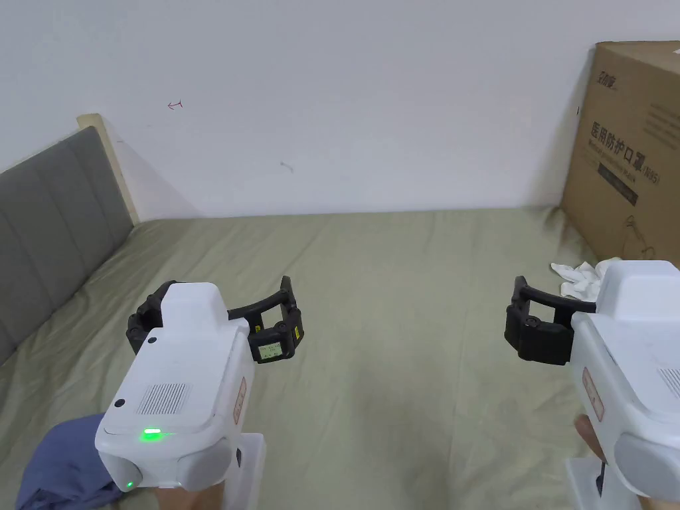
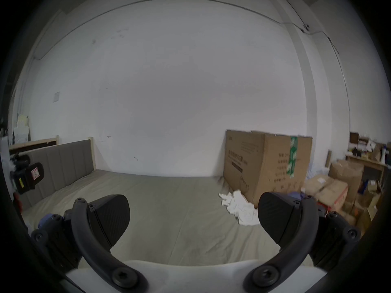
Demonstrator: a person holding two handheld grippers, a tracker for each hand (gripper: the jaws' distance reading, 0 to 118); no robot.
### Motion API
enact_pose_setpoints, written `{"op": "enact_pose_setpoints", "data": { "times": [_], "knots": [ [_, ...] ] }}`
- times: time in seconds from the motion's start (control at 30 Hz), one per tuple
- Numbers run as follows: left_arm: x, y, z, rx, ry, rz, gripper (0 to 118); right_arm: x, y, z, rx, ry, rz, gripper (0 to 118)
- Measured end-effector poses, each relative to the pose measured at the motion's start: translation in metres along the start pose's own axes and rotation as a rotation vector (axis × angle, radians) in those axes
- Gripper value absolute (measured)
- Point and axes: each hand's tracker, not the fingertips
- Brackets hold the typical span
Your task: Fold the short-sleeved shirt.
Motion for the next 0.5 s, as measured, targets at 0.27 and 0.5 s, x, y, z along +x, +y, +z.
{"op": "enact_pose_setpoints", "data": {
  "times": [0.27, 0.5],
  "knots": [
    [-0.002, 0.001, 0.000, -0.003, 0.000, 0.017, 118, 0.004, 0.012, -0.019, -0.405, -0.125, -0.192, 118],
    [-0.002, 0.001, -0.001, -0.006, -0.001, 0.019, 118, 0.006, 0.015, -0.019, -0.471, -0.083, -0.291, 118]
  ]
}}
